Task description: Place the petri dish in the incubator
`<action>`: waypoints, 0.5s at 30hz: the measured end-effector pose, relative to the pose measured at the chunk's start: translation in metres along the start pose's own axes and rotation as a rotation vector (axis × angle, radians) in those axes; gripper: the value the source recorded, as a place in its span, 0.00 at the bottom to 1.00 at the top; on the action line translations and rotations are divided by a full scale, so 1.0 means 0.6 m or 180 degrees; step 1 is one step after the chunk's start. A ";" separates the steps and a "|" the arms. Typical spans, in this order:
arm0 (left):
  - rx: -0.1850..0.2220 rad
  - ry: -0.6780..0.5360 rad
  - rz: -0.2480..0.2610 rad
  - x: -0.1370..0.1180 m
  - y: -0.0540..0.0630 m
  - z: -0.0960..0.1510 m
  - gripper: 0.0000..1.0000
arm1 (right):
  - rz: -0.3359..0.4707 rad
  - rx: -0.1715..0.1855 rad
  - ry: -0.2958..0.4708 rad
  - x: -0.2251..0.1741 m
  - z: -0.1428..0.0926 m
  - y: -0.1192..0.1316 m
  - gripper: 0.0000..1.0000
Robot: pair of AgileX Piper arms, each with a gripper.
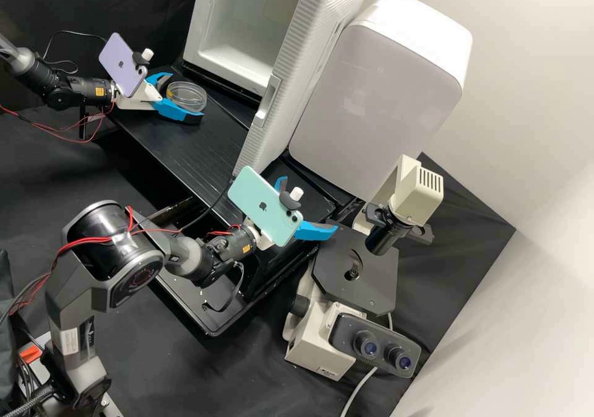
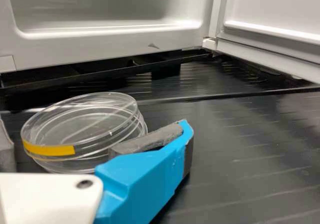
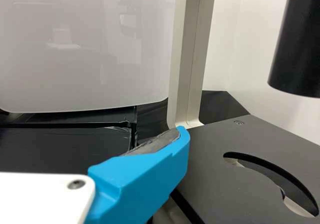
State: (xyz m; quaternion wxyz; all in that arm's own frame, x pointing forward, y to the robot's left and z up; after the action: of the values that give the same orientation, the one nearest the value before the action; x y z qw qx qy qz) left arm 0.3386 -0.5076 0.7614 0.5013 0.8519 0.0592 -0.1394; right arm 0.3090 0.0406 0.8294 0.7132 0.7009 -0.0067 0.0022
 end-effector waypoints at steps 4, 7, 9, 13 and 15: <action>0.0000 0.0000 0.0000 0.000 0.000 0.000 0.00 | 0.0000 0.0000 0.0000 0.000 0.000 0.000 1.00; 0.0000 0.0000 0.0000 0.000 0.000 0.000 0.00 | 0.0000 0.0000 0.0000 0.000 0.000 0.000 1.00; 0.0000 0.0000 0.0000 0.000 0.000 0.000 0.00 | 0.0000 0.0000 0.0000 0.000 0.000 0.000 1.00; 0.0000 -0.0001 0.0003 0.000 0.000 0.000 0.00 | 0.0000 0.0000 0.0000 0.000 0.000 0.000 1.00; 0.0000 0.0001 -0.0002 -0.001 -0.002 -0.001 0.00 | 0.0000 0.0000 0.0000 0.000 0.000 0.000 1.00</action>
State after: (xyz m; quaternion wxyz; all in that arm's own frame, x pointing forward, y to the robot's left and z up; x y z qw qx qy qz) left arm 0.3377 -0.5068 0.7608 0.5012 0.8519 0.0595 -0.1395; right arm 0.3090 0.0406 0.8294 0.7132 0.7009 -0.0067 0.0022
